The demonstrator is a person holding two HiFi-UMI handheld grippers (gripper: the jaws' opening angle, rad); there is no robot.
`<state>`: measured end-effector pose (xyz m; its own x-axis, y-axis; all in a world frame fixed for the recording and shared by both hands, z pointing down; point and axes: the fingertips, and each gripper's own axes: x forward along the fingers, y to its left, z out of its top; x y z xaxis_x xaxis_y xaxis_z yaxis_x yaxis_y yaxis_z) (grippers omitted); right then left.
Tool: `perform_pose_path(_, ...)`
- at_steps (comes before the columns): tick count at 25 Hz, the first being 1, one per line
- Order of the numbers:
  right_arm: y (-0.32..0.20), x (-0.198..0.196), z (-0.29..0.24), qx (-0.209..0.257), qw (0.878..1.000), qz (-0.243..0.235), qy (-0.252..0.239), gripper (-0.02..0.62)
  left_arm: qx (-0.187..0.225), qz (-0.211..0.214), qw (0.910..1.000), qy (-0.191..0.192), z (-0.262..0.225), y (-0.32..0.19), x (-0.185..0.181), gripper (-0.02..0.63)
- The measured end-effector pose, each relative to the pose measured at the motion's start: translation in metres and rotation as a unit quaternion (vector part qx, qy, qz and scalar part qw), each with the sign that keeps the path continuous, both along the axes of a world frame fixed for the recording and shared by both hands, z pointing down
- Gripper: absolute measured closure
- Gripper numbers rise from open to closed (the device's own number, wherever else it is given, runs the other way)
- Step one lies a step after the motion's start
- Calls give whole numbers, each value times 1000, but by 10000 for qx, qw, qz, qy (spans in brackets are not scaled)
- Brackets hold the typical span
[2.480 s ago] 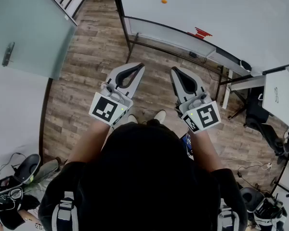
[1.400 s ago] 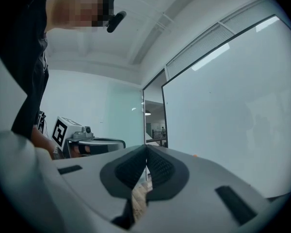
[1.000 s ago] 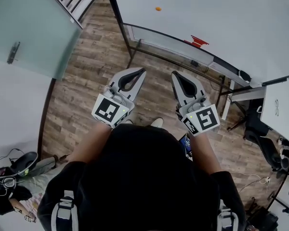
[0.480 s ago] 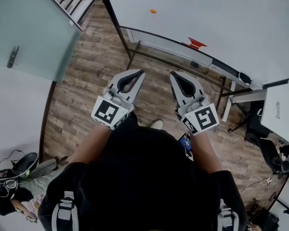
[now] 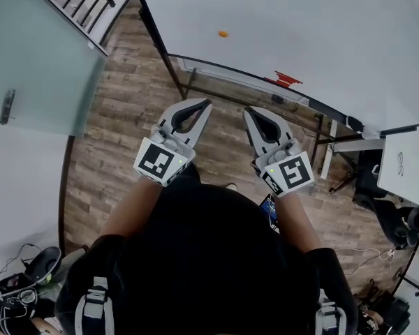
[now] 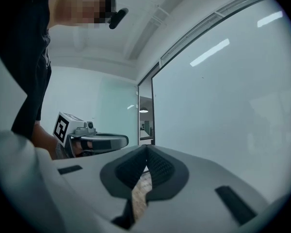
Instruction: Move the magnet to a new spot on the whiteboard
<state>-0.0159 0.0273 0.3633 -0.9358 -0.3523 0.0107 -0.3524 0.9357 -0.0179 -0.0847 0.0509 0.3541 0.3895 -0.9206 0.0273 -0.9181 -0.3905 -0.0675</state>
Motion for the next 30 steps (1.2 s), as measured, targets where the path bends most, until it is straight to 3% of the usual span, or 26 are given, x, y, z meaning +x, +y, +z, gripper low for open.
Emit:
perform_pose_path(9,-78,-91,12,-185,9977,634,149,595,-184,461,9987,59,8,-81,-96,604)
perform_pose_path(14,-113,-128,19,-202,9909,1300,273,595,-132,825,9965,62,12,-117,-137,604)
perform_pose_path(21,-155,-169,40,-221,9688,2436,397,595,-275,1431,9893,43,37,-143,-180,604)
perform_pose_path(30,-201,-174,74,-247,9335,3526,612,594,-357,1817,9826,123,63,-180,-195,604)
